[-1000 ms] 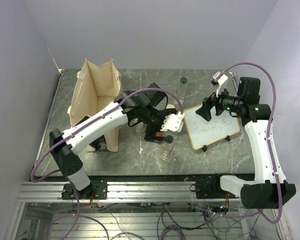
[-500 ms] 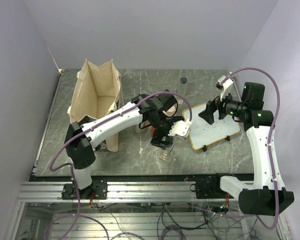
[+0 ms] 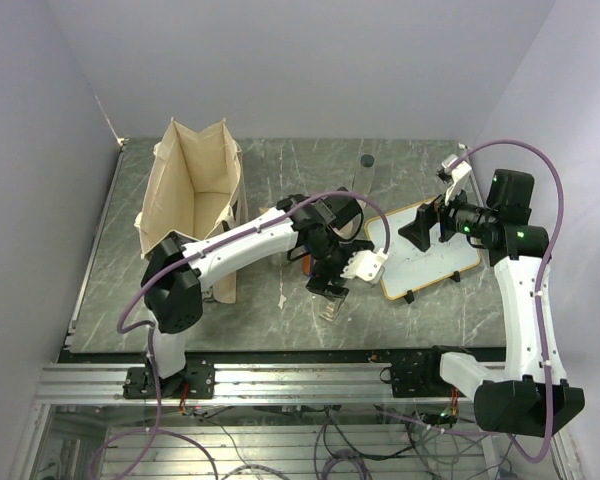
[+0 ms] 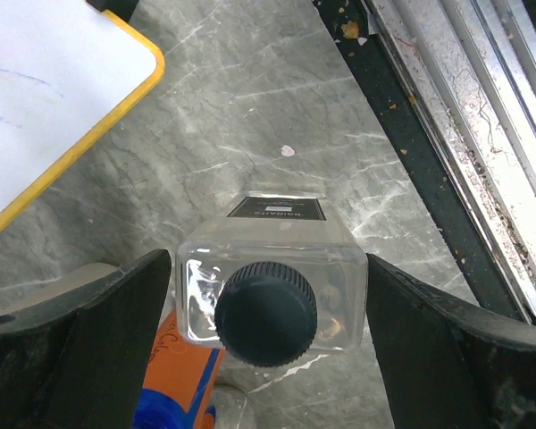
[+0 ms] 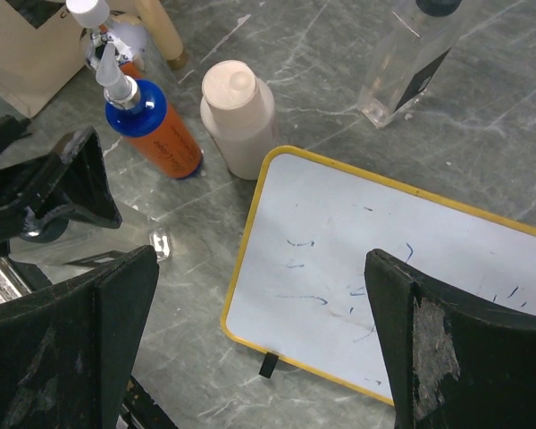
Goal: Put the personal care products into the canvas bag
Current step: Pick up the care product from the center of the board.
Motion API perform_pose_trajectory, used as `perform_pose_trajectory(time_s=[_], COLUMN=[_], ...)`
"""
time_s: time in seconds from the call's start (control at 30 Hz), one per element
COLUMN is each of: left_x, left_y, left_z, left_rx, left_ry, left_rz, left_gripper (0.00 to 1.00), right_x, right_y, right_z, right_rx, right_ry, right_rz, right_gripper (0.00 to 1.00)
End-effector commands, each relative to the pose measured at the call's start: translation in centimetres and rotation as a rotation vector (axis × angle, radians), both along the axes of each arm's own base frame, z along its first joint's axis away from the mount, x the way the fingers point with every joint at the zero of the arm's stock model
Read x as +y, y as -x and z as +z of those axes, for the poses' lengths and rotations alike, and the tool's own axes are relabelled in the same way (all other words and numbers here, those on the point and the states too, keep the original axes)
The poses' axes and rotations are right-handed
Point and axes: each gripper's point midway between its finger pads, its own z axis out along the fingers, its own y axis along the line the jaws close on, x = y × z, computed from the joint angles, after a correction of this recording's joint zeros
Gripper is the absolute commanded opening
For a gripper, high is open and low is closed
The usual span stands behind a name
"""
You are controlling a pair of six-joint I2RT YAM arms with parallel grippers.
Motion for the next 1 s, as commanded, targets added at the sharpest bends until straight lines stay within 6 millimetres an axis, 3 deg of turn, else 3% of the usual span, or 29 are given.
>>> perform_pose_trajectory(time_s=[0.0, 0.27, 0.47, 0.63, 0.7, 0.97], left_x=[-0.3, 0.4, 0.1, 0.9, 1.2, 3.1], left_y=[0.3, 0.5, 0.7, 1.9, 2.1, 2.3], left_z=[-1.1, -2.0, -0.5, 2.4, 3.7, 10.1], left_rx=[-0.007, -0.006, -0.006, 0.003, -0.006, 0.070], left_ry=[-0.020, -0.053, -0.006, 0.057, 0.081, 0.130], left_rz=[-0.069, -0.080, -0.061, -0.050, -0.044, 0.062], left_gripper=[0.93, 0.82, 0.55, 0.18, 0.09, 0.07], right_x=[0.2, 0.1, 0.0, 0.2, 0.3, 0.9], right_y=[-0.1, -0.2, -0.4, -0.6, -0.9, -2.0], right_z=[0.4, 0.1, -0.1, 0.1, 0.1, 0.6], right_rx=[-0.022, -0.021, -0.015, -0.021, -0.019, -0.022], right_ry=[-0.021, -0.020, -0.018, -0.017, -0.017, 0.007], right_rz=[0.008, 0.006, 0.001, 0.018, 0.028, 0.061], right_gripper=[1.00, 1.00, 1.00, 1.00, 1.00, 1.00])
